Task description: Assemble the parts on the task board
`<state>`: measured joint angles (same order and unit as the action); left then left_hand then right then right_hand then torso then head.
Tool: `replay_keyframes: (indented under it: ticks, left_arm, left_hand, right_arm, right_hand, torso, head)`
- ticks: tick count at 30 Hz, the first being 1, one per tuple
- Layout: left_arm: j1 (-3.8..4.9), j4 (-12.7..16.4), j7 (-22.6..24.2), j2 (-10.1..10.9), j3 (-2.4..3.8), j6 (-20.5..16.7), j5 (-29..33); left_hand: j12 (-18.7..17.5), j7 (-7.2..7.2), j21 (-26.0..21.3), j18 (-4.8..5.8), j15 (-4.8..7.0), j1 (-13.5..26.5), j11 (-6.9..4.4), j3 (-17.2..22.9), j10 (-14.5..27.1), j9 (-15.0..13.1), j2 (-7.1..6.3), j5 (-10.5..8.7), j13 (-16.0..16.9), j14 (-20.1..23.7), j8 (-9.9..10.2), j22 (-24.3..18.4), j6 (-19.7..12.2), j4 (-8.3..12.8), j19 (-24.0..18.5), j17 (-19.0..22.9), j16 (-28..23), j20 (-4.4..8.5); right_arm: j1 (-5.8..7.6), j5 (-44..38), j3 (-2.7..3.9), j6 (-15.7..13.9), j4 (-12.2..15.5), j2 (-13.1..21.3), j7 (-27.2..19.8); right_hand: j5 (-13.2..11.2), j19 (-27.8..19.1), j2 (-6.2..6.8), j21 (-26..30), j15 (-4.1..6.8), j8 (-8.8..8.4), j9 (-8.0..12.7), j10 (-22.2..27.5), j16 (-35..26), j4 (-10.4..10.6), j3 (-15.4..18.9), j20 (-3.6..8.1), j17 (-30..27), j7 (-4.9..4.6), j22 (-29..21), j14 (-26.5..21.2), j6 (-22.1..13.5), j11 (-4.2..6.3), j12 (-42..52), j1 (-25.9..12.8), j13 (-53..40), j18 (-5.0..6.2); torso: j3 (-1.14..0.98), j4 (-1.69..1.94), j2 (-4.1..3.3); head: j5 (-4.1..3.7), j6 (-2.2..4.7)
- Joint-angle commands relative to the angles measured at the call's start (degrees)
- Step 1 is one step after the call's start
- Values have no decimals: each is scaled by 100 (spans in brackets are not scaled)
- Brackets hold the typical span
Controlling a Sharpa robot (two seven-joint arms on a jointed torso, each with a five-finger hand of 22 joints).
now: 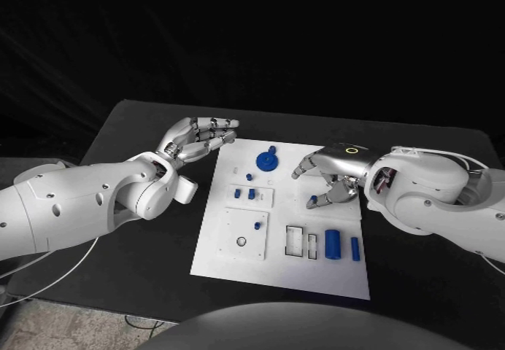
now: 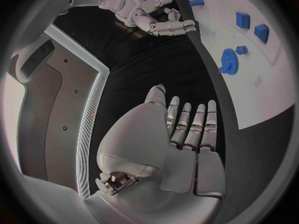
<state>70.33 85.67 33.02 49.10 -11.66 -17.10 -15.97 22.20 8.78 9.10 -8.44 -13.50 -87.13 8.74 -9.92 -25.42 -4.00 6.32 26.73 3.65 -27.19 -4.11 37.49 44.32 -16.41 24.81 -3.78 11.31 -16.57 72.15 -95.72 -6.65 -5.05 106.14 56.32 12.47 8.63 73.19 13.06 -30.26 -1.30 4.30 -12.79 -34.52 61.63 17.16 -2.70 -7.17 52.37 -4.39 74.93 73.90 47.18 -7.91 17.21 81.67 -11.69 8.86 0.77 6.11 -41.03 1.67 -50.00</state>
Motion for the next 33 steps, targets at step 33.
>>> replay_keyframes:
  ticks: [33]
  left_arm:
    - [-71,-65,45,-58,-1,155,46]
  left_hand:
    - [18,34,31,117,-8,-31,50,11,12,-10,52,-25,8,-43,-22,-13,19,-7,50,-6,30,-7]
  right_arm:
    - [-422,-117,-22,136,-406,-125,-186]
  right_hand:
    - [966,412,-692,-547,70,330,-10,-2247,234,-501,-675,73,302,-280,432,371,1251,266,55,530,450,-74]
  torso:
    - [11,7,13]
  head:
    - [-3,0]
